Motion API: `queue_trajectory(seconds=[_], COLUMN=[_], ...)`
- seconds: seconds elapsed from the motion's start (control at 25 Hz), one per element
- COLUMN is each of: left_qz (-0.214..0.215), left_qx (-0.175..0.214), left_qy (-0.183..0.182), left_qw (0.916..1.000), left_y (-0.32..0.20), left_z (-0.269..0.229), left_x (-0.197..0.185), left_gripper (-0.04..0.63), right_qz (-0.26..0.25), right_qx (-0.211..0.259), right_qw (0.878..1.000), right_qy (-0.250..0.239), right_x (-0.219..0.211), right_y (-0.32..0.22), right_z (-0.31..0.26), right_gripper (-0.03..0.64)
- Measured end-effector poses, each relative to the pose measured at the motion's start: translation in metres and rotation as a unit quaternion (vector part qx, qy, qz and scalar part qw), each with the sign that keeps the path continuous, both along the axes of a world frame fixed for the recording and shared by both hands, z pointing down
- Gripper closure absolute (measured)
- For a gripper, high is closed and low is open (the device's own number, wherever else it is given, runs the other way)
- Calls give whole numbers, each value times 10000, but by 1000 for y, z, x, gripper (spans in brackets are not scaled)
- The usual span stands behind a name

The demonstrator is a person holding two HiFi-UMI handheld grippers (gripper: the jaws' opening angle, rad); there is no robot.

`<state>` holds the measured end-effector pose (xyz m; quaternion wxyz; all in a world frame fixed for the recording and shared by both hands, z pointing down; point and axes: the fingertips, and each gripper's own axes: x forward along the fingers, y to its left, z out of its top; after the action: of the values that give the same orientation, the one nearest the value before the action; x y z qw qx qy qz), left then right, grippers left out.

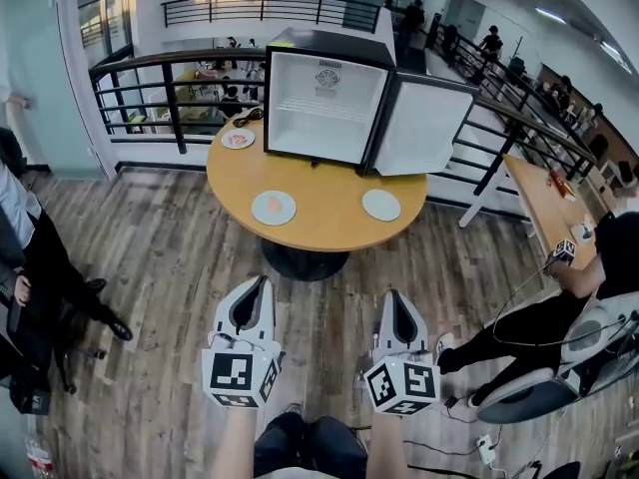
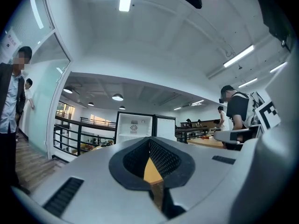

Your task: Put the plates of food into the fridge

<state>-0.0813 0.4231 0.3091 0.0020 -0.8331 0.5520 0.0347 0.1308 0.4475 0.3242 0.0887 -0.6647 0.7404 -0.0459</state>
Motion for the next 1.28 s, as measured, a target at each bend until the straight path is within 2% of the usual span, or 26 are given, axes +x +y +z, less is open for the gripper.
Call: queue_trajectory(seconds=[0.44, 0.76, 1.28], left_qz=[173, -13, -230], left_qx=[-183, -230, -363], left_qy=[11, -40, -125], left_qw=[9997, 9997, 9990], left_y=[-77, -153, -273], left_z=[14, 21, 19], left_x=[29, 52, 124], left_gripper=[588, 588, 588], right_qz=[121, -52, -290], right_qx=[-194, -171, -260], right_qw=[9997, 9998, 9992], right_qy=[82, 33, -84], right_x=[23, 46, 119], right_y=[-71, -155, -289], right_z=[13, 15, 15], right_gripper=[603, 603, 603])
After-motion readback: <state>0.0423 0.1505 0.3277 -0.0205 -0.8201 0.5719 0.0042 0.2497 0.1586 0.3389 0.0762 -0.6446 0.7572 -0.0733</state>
